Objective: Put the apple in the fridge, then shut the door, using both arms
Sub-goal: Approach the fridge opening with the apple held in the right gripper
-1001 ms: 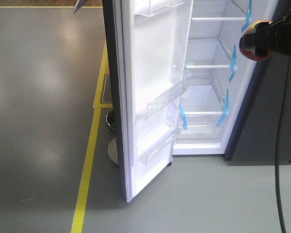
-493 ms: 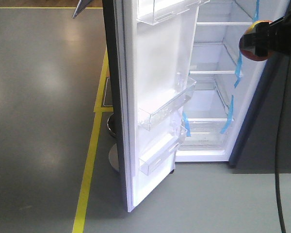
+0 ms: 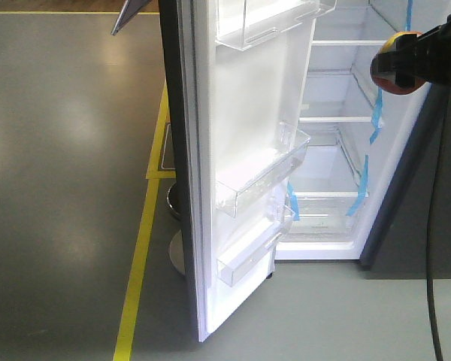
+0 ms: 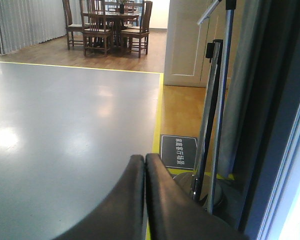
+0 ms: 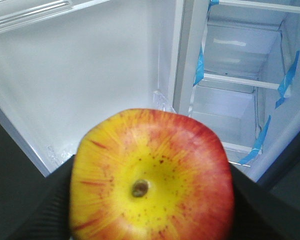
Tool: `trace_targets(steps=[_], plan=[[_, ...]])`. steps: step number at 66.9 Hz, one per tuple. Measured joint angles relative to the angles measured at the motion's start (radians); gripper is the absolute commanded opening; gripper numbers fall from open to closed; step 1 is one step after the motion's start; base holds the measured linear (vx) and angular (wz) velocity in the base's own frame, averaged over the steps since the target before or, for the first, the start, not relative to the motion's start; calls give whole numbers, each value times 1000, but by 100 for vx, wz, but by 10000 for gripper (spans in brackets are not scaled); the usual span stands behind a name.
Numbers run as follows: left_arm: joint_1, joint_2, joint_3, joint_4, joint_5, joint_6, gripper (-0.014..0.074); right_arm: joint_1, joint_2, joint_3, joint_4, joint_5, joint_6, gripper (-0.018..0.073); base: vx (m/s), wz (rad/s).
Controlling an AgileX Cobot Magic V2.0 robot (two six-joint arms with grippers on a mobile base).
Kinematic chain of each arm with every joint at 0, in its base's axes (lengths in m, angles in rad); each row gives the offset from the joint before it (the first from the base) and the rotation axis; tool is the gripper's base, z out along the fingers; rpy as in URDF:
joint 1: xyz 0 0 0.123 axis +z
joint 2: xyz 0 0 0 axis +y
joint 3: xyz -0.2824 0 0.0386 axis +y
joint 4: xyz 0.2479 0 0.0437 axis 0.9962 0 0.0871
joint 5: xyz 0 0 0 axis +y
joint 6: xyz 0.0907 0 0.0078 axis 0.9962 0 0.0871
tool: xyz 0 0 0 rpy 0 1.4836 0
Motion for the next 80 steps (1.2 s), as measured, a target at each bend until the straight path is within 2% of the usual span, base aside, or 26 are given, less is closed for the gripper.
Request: trace_targets(steps=[80], plan=[[0,0,0,0,0,0,-6,0,0,0,0,0,0,150,7,-2]])
